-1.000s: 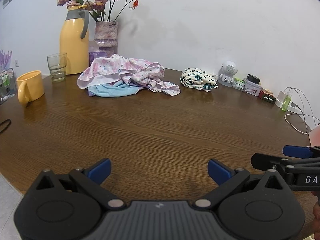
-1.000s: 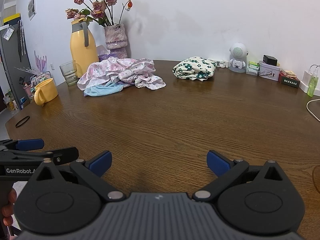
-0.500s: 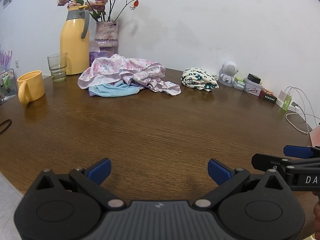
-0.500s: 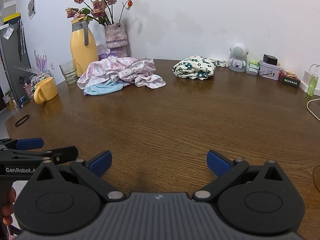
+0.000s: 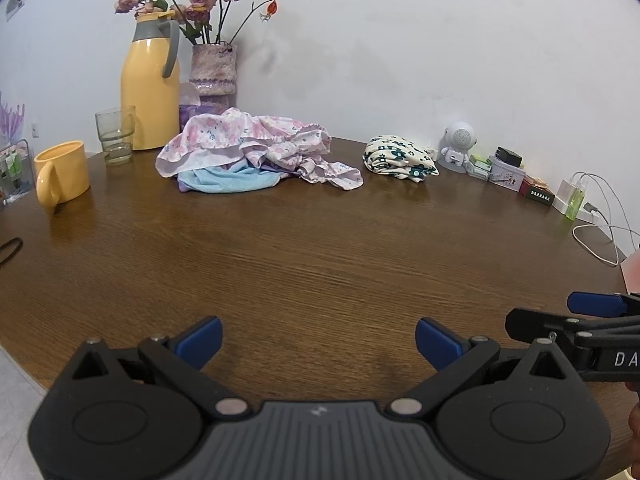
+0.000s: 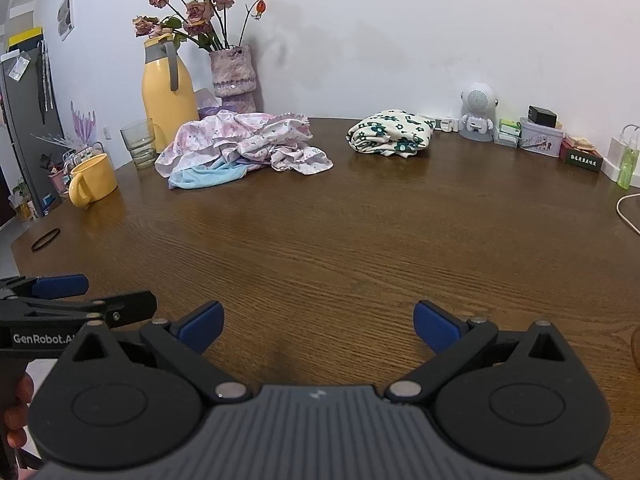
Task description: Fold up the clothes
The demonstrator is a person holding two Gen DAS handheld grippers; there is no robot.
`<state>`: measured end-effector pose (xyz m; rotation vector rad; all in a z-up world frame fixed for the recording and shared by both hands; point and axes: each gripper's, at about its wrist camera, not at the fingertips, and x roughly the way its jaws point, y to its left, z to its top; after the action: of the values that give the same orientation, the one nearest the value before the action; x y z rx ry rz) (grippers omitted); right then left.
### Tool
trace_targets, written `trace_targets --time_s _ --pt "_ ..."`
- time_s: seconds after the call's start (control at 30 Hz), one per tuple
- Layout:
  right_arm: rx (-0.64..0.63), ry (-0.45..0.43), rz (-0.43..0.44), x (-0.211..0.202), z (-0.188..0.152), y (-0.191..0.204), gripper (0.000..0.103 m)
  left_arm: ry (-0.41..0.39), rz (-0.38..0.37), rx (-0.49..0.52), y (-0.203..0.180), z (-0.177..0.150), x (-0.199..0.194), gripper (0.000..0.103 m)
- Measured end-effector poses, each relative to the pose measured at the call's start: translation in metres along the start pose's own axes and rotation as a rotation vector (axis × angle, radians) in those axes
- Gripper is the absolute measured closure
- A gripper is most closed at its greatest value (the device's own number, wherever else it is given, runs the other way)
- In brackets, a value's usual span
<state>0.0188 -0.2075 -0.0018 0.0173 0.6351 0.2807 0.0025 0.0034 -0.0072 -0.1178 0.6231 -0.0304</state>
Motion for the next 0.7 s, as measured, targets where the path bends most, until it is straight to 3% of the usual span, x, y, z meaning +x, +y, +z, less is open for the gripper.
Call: trace_targets --time_s 0.7 --pt "-0.008 0.012 0.000 0.0046 -0.0004 0.0015 0.000 0.002 0.009 0.004 0.0007 -0.0011 0.0024 0.000"
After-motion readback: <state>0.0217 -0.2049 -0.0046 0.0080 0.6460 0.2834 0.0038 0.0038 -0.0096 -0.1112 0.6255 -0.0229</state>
